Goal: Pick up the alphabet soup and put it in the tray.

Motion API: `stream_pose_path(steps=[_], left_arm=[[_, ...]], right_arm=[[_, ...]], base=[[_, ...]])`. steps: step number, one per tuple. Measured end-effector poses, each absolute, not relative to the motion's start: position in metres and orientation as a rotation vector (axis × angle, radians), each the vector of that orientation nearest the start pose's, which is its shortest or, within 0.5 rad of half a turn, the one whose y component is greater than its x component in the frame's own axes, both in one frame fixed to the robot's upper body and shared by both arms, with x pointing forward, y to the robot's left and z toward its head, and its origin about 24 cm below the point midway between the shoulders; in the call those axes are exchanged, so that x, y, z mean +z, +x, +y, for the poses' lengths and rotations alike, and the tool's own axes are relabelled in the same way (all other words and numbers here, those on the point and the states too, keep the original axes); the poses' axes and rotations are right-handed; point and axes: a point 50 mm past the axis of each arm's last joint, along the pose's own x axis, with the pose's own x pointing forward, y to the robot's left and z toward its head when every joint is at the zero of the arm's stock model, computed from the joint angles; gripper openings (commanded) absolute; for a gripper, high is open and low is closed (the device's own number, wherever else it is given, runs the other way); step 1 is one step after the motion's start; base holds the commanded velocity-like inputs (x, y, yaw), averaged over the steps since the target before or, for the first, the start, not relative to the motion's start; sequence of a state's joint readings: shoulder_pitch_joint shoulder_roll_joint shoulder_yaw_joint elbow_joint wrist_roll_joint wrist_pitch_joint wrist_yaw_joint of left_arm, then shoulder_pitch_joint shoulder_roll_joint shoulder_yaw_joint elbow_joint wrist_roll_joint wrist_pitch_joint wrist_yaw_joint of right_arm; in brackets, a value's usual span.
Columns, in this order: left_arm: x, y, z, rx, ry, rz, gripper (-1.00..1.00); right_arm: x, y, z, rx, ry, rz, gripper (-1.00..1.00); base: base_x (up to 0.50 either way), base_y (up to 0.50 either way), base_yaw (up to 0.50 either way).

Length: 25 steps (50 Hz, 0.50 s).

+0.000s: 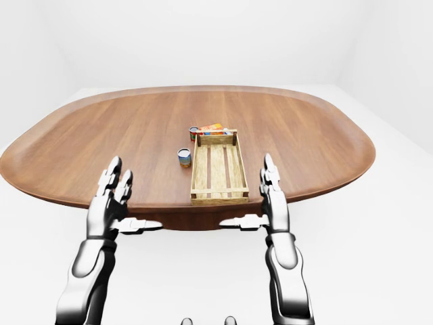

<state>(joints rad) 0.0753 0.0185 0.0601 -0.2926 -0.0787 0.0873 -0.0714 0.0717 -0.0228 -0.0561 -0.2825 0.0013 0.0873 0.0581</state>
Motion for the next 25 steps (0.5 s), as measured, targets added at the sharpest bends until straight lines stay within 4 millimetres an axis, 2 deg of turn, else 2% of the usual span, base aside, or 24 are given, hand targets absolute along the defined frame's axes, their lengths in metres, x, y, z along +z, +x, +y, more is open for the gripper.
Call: stream_pose_path(steps=[12, 25], left_arm=[[0.133, 0.218, 0.178, 0.01, -0.064, -0.357, 1.0], [0.163, 0.206, 0.189, 0.033, -0.075, -0.499, 1.0]], right_arm=[[0.124, 0.219, -0.181, -0.046, -0.058, -0.302, 1.0], [0.16, 0.195, -0.193, -0.087, -0.088, -0.469, 1.0]], base=[[0.0, 0.0, 0.0], [0.0, 0.0, 0.0]])
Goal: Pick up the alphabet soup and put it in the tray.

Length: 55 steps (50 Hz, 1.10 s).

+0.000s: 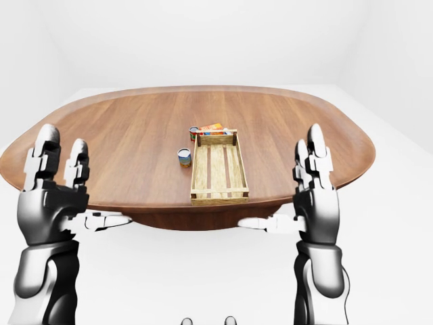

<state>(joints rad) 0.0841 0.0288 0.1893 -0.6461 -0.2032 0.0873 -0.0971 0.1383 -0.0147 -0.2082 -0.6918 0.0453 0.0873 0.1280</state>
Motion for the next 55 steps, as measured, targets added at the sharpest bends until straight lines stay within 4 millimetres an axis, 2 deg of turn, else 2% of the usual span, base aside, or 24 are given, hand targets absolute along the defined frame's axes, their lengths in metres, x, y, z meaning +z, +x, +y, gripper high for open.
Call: stream_pose_path(steps=[5, 18, 28, 55], left_arm=[[0.168, 0.204, 0.191, 0.038, -0.078, -0.524, 1.0], [0.174, 0.201, 0.193, 0.044, -0.08, -0.553, 1.0], [0.177, 0.2, 0.195, 0.048, -0.087, -0.571, 1.0], [0.179, 0.197, 0.196, 0.052, -0.091, -0.584, 1.0]], right_arm=[[0.168, 0.189, -0.194, -0.091, -0.099, -0.504, 1.0], [0.176, 0.181, -0.194, -0.086, -0.114, -0.542, 1.0], [0.179, 0.178, -0.193, -0.088, -0.124, -0.557, 1.0], [0.179, 0.178, -0.187, -0.062, -0.149, -0.552, 1.0]], base=[[-0.02, -0.07, 0.0], [-0.18, -0.49, 0.0], [0.0, -0.02, 0.0], [0.5, 0.0, 0.0]])
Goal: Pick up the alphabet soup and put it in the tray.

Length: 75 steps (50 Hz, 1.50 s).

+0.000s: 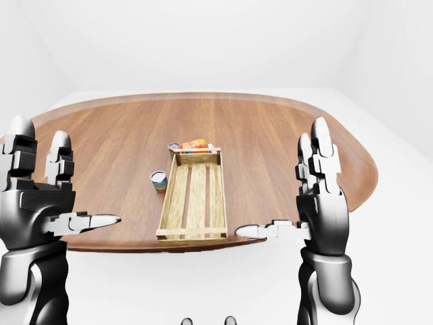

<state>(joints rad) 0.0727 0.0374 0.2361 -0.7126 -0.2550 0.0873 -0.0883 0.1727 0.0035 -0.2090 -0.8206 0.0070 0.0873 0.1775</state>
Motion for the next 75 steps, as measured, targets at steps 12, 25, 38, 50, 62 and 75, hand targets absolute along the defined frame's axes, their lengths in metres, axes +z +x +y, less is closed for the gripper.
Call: stream_pose_path(steps=[12, 25, 38, 50, 62, 75], left_arm=[[0.18, 0.196, 0.196, 0.052, -0.092, -0.587, 1.0], [0.18, 0.196, 0.196, 0.052, -0.091, -0.589, 1.0], [0.182, 0.197, 0.196, 0.05, -0.09, -0.597, 1.0], [0.185, 0.195, 0.198, 0.05, -0.086, -0.612, 1.0], [0.189, 0.194, 0.196, -0.048, 0.156, -0.592, 1.0], [0.156, 0.216, 0.205, -0.152, 0.686, -0.267, 1.0]], right_arm=[[0.179, 0.178, -0.187, -0.06, -0.15, -0.55, 1.0], [0.176, 0.18, -0.186, -0.055, -0.147, -0.538, 1.0], [0.176, 0.181, -0.186, -0.051, -0.148, -0.538, 1.0], [0.177, 0.18, -0.186, -0.051, -0.147, -0.541, 1.0], [0.183, 0.176, -0.189, -0.066, -0.143, -0.573, 1.0], [0.187, 0.172, -0.188, -0.071, -0.142, -0.596, 1.0]], base=[[0.5, 0.0, 0.0], [0.5, 0.0, 0.0], [0.5, 0.01, 0.0], [0.5, 0.02, 0.0], [0.04, 0.0, 0.0], [0.0, 0.0, 0.0]])
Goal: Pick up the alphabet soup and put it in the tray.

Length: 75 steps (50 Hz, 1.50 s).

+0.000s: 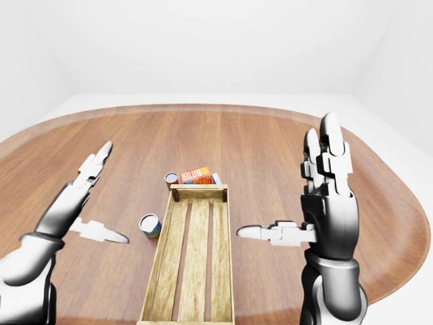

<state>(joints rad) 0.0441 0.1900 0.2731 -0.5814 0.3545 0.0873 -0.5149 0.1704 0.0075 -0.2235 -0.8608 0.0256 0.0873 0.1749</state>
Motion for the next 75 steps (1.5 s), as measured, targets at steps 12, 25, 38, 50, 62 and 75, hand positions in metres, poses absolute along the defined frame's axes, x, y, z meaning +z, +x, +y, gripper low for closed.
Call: stream_pose_path(steps=[12, 25, 38, 50, 62, 75], left_arm=[[0.136, 0.238, 0.215, -0.149, 1.005, -0.022, 1.0], [0.097, 0.262, 0.217, -0.173, 1.192, 0.181, 1.0], [0.063, 0.271, 0.207, -0.238, 1.291, 0.27, 1.0], [0.039, 0.28, 0.199, -0.276, 1.329, 0.317, 1.0], [0.024, 0.287, 0.194, -0.296, 1.339, 0.341, 1.0], [0.01, 0.296, 0.192, -0.308, 1.334, 0.364, 1.0]], right_arm=[[0.191, 0.169, -0.189, -0.075, -0.143, -0.615, 1.0], [0.194, 0.167, -0.188, -0.076, -0.144, -0.63, 1.0], [0.196, 0.165, -0.188, -0.08, -0.144, -0.642, 1.0], [0.196, 0.166, -0.188, -0.08, -0.142, -0.641, 1.0], [0.196, 0.165, -0.189, -0.083, -0.14, -0.644, 1.0], [0.196, 0.165, -0.189, -0.084, -0.139, -0.645, 1.0]], base=[[0.0, 0.0, 0.0], [0.0, 0.0, 0.0], [0.0, 0.0, 0.0], [0.0, 0.0, 0.0], [0.0, 0.0, 0.0], [0.0, 0.0, 0.0]])
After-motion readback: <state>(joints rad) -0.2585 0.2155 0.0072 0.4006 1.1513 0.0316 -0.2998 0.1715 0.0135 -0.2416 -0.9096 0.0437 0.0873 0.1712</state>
